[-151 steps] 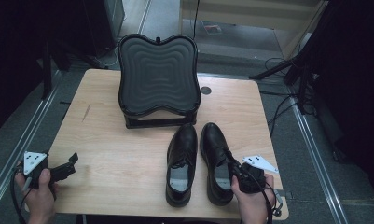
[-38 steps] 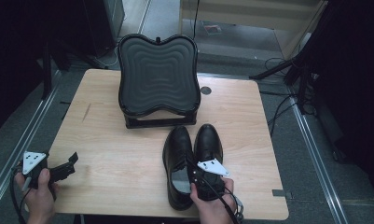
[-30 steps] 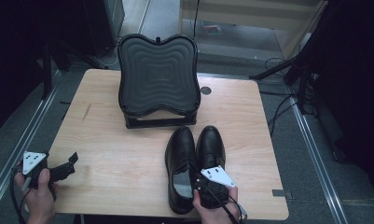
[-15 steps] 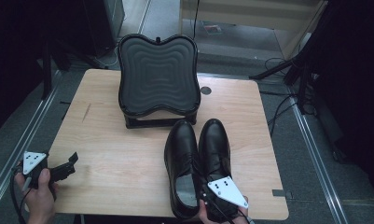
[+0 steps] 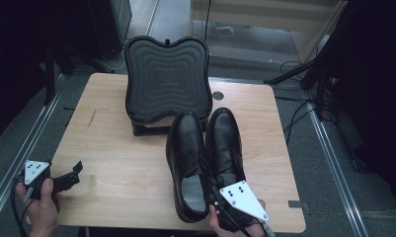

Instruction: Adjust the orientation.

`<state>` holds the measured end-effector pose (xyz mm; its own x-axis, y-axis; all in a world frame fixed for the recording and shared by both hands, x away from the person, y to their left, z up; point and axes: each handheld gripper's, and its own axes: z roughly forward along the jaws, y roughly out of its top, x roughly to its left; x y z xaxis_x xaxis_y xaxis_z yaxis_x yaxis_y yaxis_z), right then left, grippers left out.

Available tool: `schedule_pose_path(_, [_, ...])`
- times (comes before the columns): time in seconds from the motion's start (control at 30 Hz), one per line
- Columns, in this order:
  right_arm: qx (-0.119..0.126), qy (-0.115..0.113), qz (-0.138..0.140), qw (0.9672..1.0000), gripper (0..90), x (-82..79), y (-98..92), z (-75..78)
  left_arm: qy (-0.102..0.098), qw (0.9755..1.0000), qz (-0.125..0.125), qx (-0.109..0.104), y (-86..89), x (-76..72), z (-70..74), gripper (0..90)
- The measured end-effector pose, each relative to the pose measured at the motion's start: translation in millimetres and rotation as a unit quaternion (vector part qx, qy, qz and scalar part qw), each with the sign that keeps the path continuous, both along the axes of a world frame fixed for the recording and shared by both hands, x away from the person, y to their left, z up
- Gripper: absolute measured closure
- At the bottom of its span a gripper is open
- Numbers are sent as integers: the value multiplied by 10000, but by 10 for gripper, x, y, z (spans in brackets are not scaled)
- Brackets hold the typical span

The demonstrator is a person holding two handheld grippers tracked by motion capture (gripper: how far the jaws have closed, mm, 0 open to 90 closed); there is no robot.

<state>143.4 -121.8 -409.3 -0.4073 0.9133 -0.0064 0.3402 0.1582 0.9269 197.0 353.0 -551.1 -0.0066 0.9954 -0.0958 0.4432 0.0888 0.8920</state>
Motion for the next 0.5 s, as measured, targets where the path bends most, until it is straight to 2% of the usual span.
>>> schedule_pose_path(0.5, [50,-599,160,9981,825,342,236,339,-25,10000,-13,-37,9,-1,-1,0])
